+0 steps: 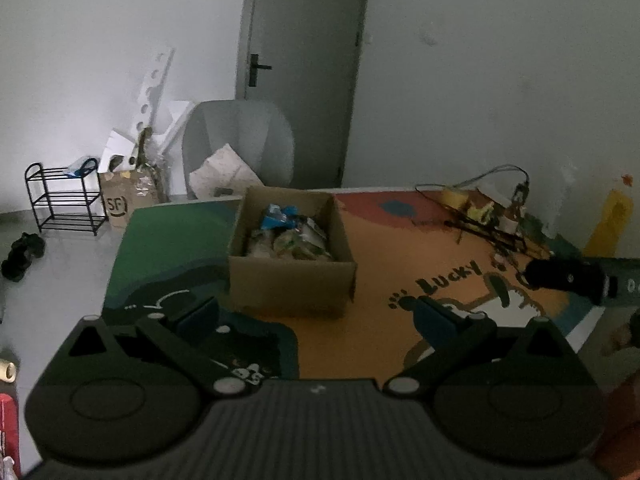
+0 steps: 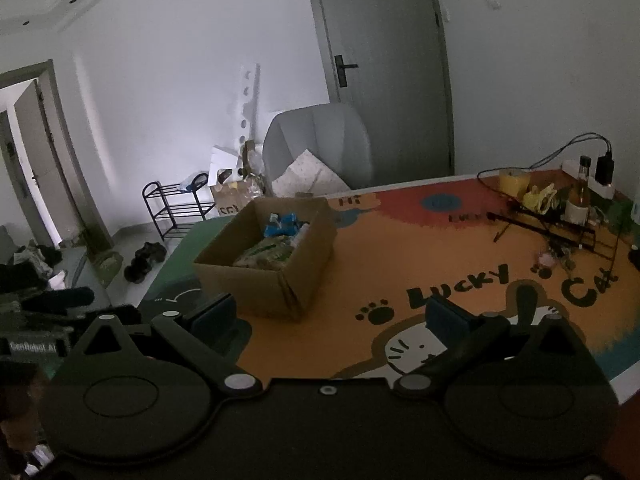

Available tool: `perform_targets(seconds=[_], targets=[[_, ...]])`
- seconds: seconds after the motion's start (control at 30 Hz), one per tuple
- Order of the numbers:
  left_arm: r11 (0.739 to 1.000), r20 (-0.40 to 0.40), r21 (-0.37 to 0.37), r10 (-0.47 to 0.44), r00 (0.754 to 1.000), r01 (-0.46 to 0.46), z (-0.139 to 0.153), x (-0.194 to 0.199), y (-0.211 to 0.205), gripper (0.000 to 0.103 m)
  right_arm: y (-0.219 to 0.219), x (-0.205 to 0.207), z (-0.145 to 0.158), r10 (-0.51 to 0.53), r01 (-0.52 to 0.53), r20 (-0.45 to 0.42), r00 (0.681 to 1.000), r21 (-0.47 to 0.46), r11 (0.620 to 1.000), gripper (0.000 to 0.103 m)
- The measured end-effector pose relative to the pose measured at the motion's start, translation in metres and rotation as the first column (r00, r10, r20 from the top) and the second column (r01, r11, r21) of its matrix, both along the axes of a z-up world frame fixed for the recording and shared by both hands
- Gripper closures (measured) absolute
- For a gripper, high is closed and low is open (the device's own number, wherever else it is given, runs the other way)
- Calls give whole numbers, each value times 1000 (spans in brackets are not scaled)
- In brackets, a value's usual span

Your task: Organize snacks

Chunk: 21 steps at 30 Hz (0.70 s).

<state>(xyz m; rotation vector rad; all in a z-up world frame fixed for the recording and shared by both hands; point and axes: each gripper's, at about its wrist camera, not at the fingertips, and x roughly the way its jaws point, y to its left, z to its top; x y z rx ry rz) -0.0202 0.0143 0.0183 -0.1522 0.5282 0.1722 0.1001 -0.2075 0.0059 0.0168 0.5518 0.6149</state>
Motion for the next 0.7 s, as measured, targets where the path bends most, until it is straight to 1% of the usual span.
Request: perform_targets(seconds=[0.2,0.7], targets=[[1000,6,2,18,1000,-18,1,-2,6,0,2,0,-3,-1,1,-19,1000,-3,1000,0],[1000,-7,8,0,1000,0,0,1,4,0,1,0,-5,-5,6,-38,999,4,1000,0]])
